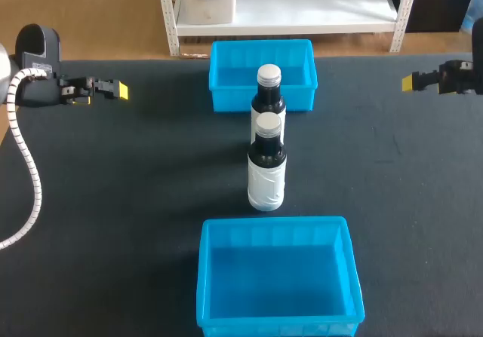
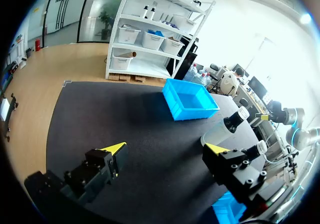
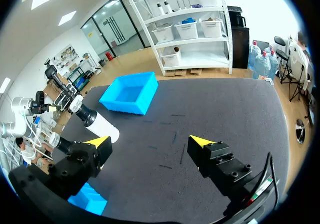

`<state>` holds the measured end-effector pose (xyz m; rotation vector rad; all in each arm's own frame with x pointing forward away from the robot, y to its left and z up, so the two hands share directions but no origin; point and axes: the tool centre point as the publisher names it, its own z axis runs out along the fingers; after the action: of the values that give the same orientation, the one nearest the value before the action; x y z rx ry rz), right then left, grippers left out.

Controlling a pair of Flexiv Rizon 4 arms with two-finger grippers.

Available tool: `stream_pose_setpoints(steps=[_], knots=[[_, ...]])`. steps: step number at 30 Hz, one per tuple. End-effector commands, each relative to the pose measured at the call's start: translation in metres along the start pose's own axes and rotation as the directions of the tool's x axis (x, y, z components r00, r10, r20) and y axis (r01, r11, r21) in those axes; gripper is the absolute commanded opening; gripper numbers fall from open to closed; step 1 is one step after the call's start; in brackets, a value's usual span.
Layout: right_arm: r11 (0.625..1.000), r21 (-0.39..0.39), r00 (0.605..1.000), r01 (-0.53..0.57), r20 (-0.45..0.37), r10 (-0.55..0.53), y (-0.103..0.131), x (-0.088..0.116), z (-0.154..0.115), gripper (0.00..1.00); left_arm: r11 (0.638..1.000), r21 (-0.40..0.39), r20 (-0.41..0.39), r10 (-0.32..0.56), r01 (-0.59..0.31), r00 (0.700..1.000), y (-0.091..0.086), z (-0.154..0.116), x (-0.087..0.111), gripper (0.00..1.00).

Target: Pick up the bottle, and place it in the far bin if it is heavy, or in the near bin if it is light.

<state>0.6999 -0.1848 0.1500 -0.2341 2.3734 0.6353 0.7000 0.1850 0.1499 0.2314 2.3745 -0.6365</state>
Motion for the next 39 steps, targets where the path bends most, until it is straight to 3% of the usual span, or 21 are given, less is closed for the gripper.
stream_pose_setpoints(steps=[1,6,9,19,25,39], knots=[[0.995,-0.087,0.999,0.044,-0.018,-0.046,-0.002,-0.002,0.0,1.0,1.0,0.0,0.0,0.0,0.0,1.0,0.0,0.0,0.0,1.0],[0.956,-0.269,0.991,0.117,-0.024,-0.128,-0.003,-0.005,0.001,1.0,1.0,0.0,0.0,0.0,0.0,1.0,0.0,0.0,0.0,1.0],[0.909,-0.38,0.982,0.175,-0.005,-0.191,-0.001,-0.007,0.002,1.0,1.0,0.0,0.0,0.0,0.0,1.0,0.0,0.0,0.0,1.0],[0.755,-0.566,0.924,0.332,0.033,-0.381,0.004,-0.006,0.003,1.0,1.0,0.0,0.0,0.0,0.0,1.0,0.0,0.0,0.0,1.0],[0.673,-0.628,0.888,0.39,0.063,-0.456,0.013,-0.003,0.002,1.0,1.0,0.0,0.0,0.0,0.0,1.0,0.0,0.0,0.0,1.0],[0.666,-0.631,0.881,0.397,0.06,-0.469,0.014,-0.003,0.002,1.0,1.0,0.0,0.0,0.0,0.0,1.0,0.0,0.0,0.0,1.0]])
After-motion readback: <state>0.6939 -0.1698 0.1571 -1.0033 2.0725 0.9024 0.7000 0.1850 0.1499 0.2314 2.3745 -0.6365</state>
